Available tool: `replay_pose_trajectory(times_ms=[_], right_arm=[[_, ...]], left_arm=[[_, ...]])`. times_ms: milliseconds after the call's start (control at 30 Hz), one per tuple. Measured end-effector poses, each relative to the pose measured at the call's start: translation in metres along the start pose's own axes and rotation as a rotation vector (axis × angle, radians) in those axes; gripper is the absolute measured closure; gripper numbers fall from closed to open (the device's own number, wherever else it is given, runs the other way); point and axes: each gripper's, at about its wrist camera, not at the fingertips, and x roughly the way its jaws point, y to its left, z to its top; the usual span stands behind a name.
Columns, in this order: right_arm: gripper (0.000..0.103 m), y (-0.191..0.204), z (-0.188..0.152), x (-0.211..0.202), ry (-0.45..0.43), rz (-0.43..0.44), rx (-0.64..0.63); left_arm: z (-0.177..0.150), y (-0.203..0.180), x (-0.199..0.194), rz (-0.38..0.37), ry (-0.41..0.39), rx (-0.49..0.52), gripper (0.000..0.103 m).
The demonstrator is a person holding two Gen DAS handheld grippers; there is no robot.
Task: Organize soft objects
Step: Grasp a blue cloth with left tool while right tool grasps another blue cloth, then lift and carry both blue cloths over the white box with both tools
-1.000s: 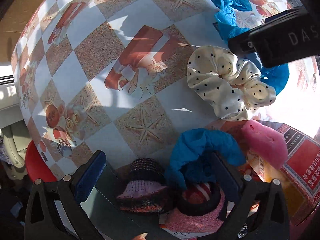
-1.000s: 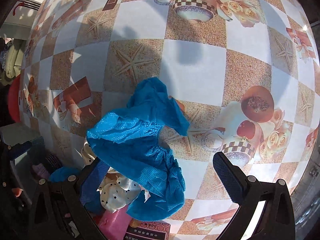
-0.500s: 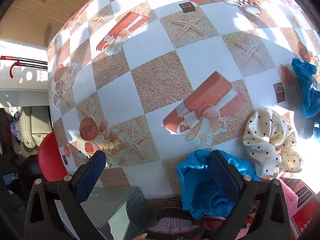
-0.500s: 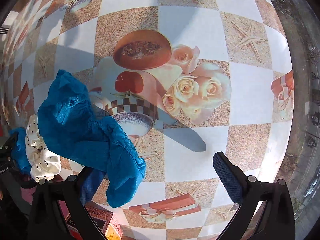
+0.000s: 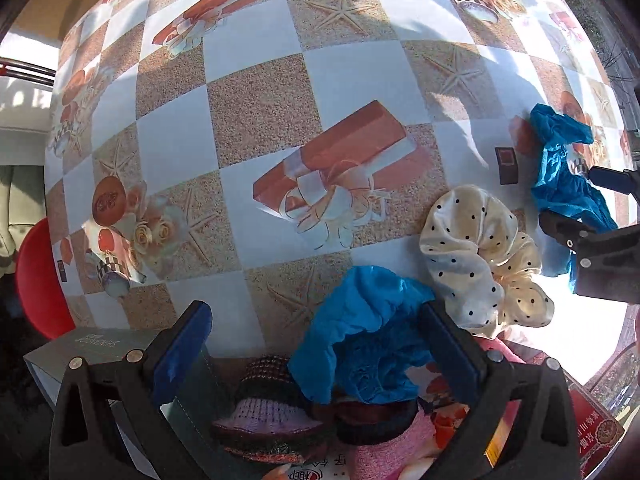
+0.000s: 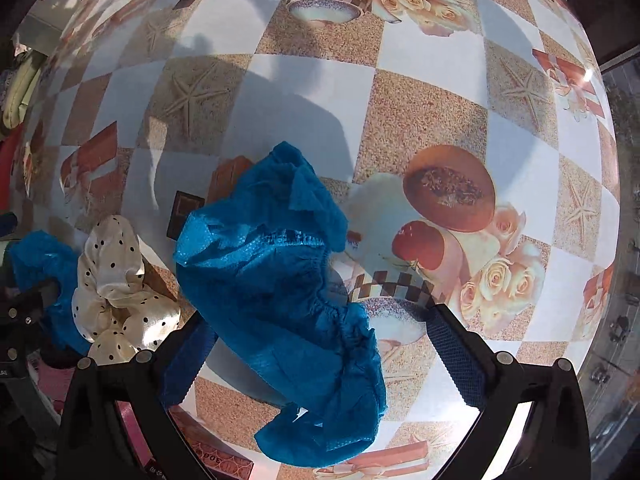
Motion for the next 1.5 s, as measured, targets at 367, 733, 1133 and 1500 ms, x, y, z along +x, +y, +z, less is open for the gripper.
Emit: replay_pose_trajectory(times_ms=[367,733,1133,1500], right_arm=[[0.025,0.013,0.006,-0.005,0.017,-0.025,0.007],[0.087,-0.009,0.007,-0.068,-0.088,0.186,0.126],[0.087,0.023,-0.037,-0.143,-0.215,0.268,0.139],[0.087,0.141,-0.074,-0.202,-0.299,0.338,-0.009]], left_arm=[[-0.002,-0.026,0.011,-0.102,0.060,0.017,0.084],[-0.023,-0.017,-0.075,-0.159,-0.225,-0.072,0.088],[-0.115,0.040,-0.150,-0.153,-0.456,-0.097,0.088],[-0.206,0.087,-0.170,-0.148,-0.540,-0.188,0.088]])
